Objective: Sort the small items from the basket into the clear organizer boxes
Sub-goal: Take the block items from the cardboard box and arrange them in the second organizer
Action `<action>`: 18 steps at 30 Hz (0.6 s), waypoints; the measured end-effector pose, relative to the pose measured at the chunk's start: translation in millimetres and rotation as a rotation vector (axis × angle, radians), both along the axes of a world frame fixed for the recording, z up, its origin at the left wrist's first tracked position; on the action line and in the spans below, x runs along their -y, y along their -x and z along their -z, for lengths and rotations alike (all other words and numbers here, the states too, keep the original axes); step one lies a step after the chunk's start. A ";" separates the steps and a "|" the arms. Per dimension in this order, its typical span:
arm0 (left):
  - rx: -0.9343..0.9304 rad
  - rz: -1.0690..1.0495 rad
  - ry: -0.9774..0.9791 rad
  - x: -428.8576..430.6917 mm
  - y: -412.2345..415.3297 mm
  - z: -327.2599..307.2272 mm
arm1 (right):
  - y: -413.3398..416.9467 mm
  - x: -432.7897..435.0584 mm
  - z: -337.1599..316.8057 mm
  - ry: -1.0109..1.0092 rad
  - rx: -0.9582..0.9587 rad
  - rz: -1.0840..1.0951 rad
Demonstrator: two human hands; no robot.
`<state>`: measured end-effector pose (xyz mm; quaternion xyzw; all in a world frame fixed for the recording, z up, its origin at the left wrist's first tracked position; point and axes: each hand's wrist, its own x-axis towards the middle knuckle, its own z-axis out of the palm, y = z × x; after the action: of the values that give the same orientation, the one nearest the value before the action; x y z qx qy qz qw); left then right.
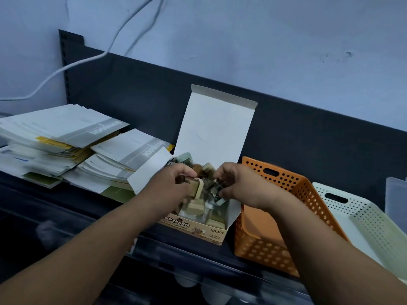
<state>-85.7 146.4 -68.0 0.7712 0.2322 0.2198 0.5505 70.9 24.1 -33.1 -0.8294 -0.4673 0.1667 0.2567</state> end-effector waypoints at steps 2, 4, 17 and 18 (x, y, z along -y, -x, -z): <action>0.048 0.002 0.045 2.0 -1.5 -6.3 | -0.2 8.5 -2.7 -0.091 -0.084 0.017; 0.093 0.015 0.104 6.8 -4.9 -12.6 | 1.8 20.2 -7.1 -0.183 -0.163 0.035; 0.265 0.266 0.567 149.6 -52.3 -43.1 | 11.7 186.3 -19.6 -0.568 -0.371 0.217; 0.255 0.290 0.575 167.4 -56.6 -42.1 | 9.9 204.9 -16.4 -0.607 -0.403 0.242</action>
<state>-29.1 -21.0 -25.9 0.5757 0.1019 0.1591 0.7955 61.0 -180.7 -16.7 -0.7156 -0.3341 0.1489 0.5952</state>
